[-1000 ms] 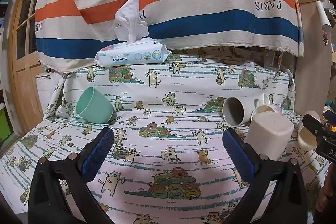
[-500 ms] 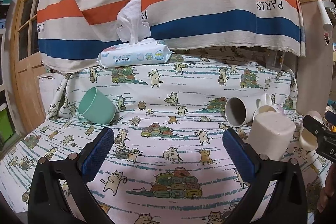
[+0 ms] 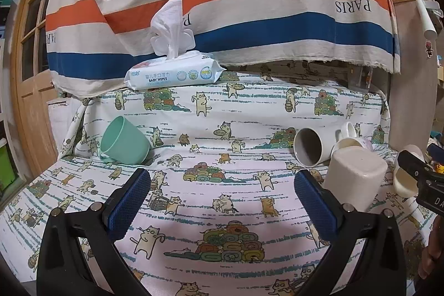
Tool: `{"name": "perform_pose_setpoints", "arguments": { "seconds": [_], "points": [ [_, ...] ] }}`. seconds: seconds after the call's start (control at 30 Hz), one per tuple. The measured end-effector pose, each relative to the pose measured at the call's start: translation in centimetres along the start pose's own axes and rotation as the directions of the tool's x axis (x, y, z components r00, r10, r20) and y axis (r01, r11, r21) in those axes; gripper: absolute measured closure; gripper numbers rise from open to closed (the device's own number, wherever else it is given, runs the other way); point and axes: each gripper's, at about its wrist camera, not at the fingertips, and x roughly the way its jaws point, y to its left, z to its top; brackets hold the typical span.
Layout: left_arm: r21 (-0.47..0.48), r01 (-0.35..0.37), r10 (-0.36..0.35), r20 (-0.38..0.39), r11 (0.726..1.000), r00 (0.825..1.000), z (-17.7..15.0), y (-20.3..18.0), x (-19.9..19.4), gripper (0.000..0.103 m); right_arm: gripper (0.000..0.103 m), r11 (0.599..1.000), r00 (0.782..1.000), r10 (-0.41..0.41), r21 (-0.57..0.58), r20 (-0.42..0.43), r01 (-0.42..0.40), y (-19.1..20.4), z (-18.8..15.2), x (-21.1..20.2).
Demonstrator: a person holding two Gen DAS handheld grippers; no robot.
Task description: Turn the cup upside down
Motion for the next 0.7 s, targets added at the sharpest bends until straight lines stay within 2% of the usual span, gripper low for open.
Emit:
{"name": "perform_pose_setpoints", "arguments": {
  "seconds": [0.3, 0.5, 0.7],
  "points": [
    [0.021, -0.02, 0.02, 0.002, 1.0, 1.0, -0.01, -0.54, -0.08, 0.0, 0.0, 0.997, 0.996, 0.08, -0.014, -0.045, -0.08, 0.31, -0.15, 0.69],
    [0.012, 0.017, -0.017, -0.005, 1.0, 1.0, -0.02, -0.27, -0.02, 0.0, 0.0, 0.999, 0.999, 0.042, -0.001, -0.018, -0.043, 0.23, -0.24, 0.18],
    [0.024, 0.025, -0.025, -0.007, 0.999, 1.0, 0.05, -0.54, 0.04, 0.0, 0.0, 0.999, 0.999, 0.046, -0.002, -0.026, -0.046, 0.09, -0.24, 0.24]
  ]
}}
